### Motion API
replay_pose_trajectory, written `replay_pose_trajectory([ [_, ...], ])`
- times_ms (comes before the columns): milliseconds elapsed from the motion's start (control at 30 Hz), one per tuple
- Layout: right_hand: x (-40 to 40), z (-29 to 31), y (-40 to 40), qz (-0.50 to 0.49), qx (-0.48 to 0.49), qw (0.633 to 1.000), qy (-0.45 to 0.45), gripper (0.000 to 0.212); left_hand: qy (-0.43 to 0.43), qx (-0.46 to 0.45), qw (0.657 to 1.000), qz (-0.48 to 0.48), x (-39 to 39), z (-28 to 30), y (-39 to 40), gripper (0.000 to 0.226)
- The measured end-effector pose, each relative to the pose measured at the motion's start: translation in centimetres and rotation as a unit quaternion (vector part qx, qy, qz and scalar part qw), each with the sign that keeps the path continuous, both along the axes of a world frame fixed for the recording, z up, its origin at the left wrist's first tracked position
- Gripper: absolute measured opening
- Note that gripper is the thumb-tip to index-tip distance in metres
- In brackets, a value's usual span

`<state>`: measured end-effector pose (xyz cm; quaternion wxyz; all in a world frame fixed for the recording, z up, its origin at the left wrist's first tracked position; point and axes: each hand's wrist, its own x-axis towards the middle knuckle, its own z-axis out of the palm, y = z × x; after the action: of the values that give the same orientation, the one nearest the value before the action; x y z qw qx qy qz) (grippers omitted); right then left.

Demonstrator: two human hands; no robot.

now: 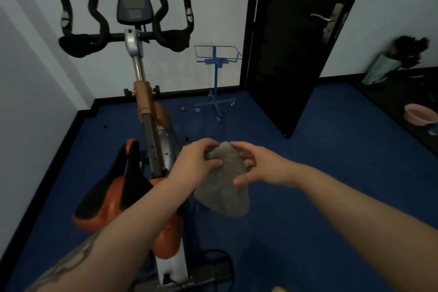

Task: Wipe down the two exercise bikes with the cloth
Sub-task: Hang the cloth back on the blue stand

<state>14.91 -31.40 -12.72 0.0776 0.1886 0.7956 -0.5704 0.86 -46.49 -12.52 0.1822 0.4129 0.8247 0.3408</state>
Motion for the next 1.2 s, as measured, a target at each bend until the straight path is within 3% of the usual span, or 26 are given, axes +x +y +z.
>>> replay_pose_trajectory([
  [33, 0.8, -0.2, 0.9, 0.002, 0.032, 0.999, -0.009, 0.098, 0.011, 0.0, 1.0, 0.002, 0.5, 0.3, 1.0, 0.04],
  [100, 2.5, -0.4, 2.9, -0.017, 0.094, 0.995, -0.007, 0.092, 0.029, 0.001, 1.0, 0.007, 1.6, 0.8, 3.2, 0.034],
  [233, 5.6, -0.4, 7.9, -0.07, 0.197, 0.977, 0.039, 0.036, 0.078, -0.015, 0.997, 0.014, 3.8, 0.9, 7.2, 0.02],
  [333, 7.1, -0.2, 11.7, -0.033, 0.286, 0.957, 0.031, 0.014, 0.124, -0.035, 0.992, 0.004, 5.0, 0.2, 9.7, 0.017],
  [567, 7.5, 1.0, 18.0, 0.006, 0.354, 0.935, 0.014, 0.008, 0.238, -0.099, 0.966, -0.005, 5.8, 0.2, 14.7, 0.031],
  [700, 5.3, 0.7, 20.5, -0.007, 0.433, 0.901, -0.005, 0.01, 0.208, -0.091, 0.973, 0.034, 5.3, 0.2, 17.2, 0.029],
  [833, 2.5, -0.7, 22.1, -0.131, 0.319, 0.939, -0.019, 0.01, 0.17, -0.056, 0.98, 0.084, 4.8, -0.2, 20.3, 0.024],
  [933, -0.2, -1.7, 23.1, -0.235, 0.121, 0.964, -0.019, 0.008, 0.121, -0.02, 0.988, 0.093, 4.2, -1.2, 23.1, 0.019],
  [1033, -3.3, -2.3, 24.8, -0.28, -0.085, 0.956, -0.005, 0.01, 0.09, -0.009, 0.993, 0.073, 3.3, -2.5, 26.2, 0.014],
  [1200, -8.4, -2.1, 29.9, -0.26, -0.162, 0.952, 0.007, 0.027, -0.024, 0.012, 0.998, -0.048, -0.9, -3.4, 30.5, 0.015],
])
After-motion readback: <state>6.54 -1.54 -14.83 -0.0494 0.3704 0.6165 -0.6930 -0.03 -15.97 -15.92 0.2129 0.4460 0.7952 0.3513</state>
